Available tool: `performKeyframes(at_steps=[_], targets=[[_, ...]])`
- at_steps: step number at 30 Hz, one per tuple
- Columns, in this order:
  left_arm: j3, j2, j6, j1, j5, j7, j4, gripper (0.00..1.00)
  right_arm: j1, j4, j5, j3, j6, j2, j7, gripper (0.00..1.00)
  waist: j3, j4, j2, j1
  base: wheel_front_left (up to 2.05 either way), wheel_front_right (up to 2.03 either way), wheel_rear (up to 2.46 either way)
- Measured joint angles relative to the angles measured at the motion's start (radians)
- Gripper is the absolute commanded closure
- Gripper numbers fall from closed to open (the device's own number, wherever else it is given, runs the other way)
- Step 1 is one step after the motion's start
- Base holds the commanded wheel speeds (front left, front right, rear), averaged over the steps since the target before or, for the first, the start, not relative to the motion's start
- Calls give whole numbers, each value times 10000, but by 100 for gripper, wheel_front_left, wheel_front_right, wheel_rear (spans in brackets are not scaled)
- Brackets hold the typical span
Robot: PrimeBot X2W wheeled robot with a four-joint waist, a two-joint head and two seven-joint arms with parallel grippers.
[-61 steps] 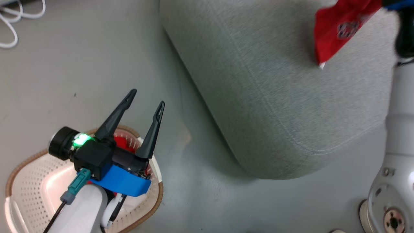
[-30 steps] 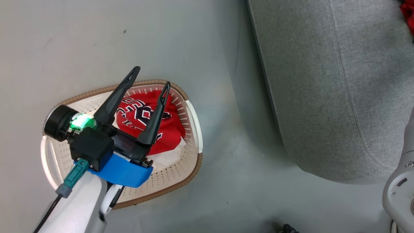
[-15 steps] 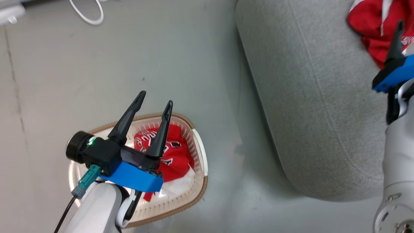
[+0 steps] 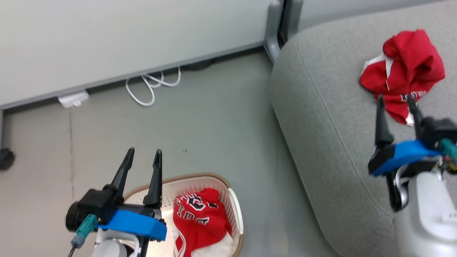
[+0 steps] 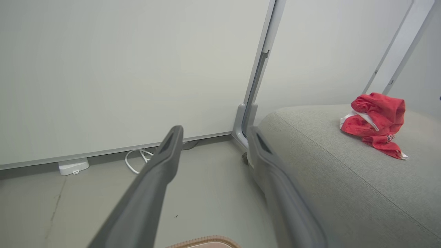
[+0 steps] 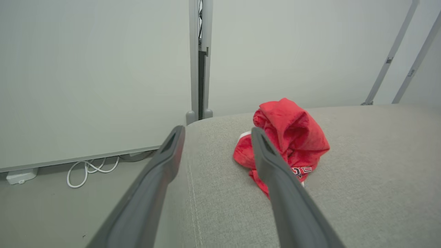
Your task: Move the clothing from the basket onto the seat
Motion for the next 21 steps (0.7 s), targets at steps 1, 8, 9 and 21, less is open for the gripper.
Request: performKeyframes(at_steps=[1, 8, 9, 21], targets=[[117, -54, 0, 114, 23, 0, 88, 0, 322, -268, 184, 307, 0, 2, -4, 0, -166, 53, 0, 0, 0, 0, 0], [876, -364, -23, 724, 251, -2, 414, 0, 2647, -2370, 1175, 1248, 0, 15, 161, 0, -948, 697, 0, 1, 0, 0, 0], [955, -385, -42, 761, 286, -2, 445, 0, 2921, -2669, 1283, 1323, 0, 13, 270, 0, -1013, 814, 0, 1, 0, 0, 0], [1582, -543, -140, 1252, 658, -2, 727, 0, 5113, -4698, 2130, 1722, 0, 21, 930, 0, -1812, 2014, 0, 2, 0, 0, 0]])
